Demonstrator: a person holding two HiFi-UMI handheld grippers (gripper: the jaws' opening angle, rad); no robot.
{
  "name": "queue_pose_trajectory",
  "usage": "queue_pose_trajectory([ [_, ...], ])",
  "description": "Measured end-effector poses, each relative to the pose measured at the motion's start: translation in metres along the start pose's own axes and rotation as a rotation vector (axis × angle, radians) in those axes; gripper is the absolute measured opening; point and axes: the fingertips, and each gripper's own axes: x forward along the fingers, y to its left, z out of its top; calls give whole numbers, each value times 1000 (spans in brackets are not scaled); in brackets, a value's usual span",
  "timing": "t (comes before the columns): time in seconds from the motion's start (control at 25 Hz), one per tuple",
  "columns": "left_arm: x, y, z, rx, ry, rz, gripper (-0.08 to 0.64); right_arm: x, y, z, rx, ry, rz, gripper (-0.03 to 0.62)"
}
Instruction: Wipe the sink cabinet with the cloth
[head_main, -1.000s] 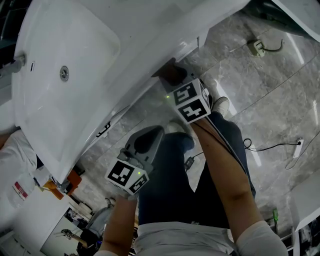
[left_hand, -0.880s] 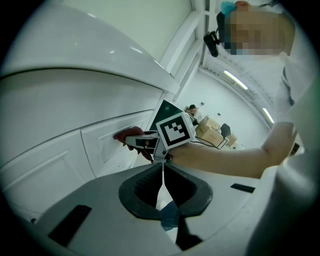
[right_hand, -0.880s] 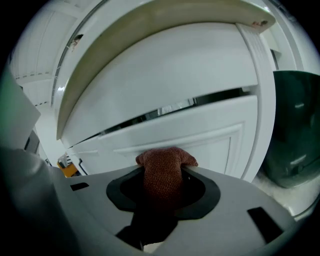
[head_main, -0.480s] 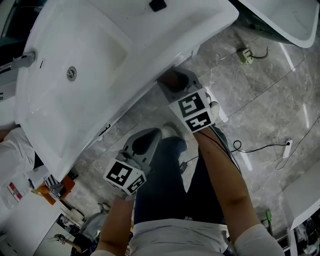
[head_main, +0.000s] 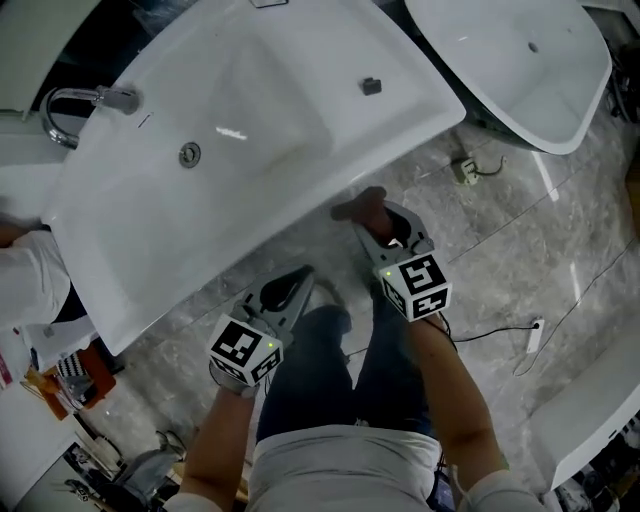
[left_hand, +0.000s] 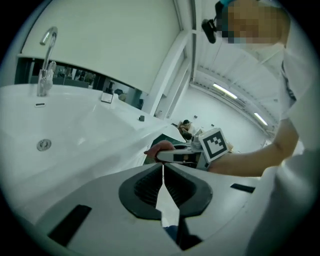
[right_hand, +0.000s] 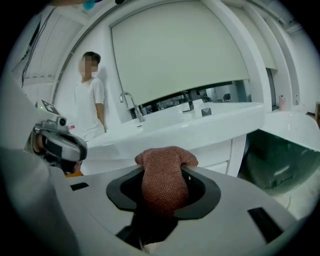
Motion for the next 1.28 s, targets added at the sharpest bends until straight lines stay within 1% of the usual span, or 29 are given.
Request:
queue_pose_trajectory([
  [0.2, -38, 7, 43, 5, -112, 22, 14, -24, 34, 59, -57, -41, 18, 155],
  [0.28, -57, 9, 55, 2, -134, 21, 14, -29, 55, 82, -54, -62, 25, 155],
  [0.36, -78, 8, 65, 20, -145, 21, 14, -34, 80, 102, -65, -74, 35, 155],
  [0.44, -99, 9, 77, 31, -174, 39, 14, -39, 103, 119, -87, -86, 50, 155],
  [0.6, -138, 13, 109, -13, -277, 88, 14, -47, 141, 150, -124, -111, 89, 155],
  [0.72, -162, 9, 125, -31, -328, 120, 14, -54, 164, 167, -141, -120, 126, 155],
  [0.88, -176, -1, 138, -27, -361, 154, 14, -64, 185, 190, -158, -137, 189, 155],
  [1.04, -191, -9, 158, -26, -411, 208, 14, -74, 200, 215, -191, -153, 263, 155],
  [1.28, -228, -22, 185, 17, -474, 277, 14, -90, 227, 256, -260, -208, 361, 155],
])
